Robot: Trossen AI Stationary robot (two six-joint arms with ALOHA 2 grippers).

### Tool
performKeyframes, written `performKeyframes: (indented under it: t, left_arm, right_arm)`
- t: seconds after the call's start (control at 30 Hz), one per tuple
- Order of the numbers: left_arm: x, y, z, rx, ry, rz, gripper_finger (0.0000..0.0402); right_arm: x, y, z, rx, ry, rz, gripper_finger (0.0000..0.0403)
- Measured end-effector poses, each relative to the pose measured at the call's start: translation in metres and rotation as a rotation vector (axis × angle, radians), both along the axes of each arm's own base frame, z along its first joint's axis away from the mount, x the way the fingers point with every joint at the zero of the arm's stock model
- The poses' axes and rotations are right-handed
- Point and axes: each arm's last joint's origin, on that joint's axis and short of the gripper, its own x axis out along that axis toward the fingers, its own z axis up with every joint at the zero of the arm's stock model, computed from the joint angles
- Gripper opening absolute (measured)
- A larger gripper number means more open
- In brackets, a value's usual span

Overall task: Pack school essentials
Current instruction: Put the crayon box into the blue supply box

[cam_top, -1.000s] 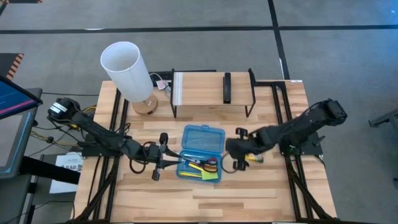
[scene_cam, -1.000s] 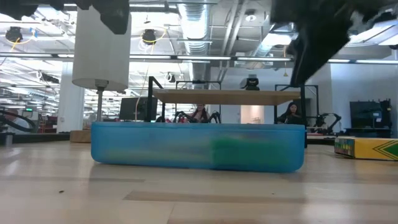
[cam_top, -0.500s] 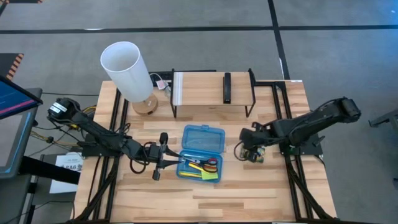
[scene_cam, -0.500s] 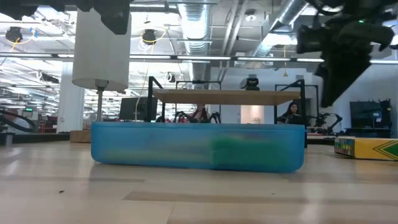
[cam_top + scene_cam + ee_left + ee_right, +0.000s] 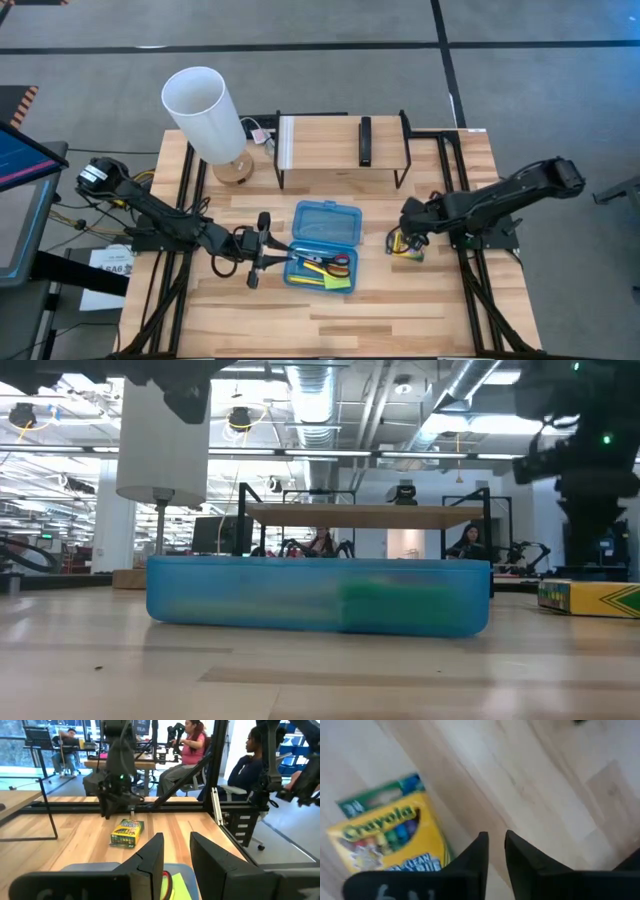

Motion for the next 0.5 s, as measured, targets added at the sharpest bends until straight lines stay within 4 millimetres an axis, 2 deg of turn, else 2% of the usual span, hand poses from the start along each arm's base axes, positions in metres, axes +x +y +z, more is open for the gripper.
performKeyframes:
  t: [0.23,0.5]
  left_arm:
    - [0.0,0.0,-0.001,-0.023,0.011,-0.01,0.0081]
    - [0.0,-0.001,-0.004,-0.054,0.052,-0.028,0.0081]
  right_arm:
    - [0.005,0.002,-0.02,0.06,0.109,0.003,0.0037]
    - [0.029,0.026,-0.036,0.256,0.021,0.104,0.0019]
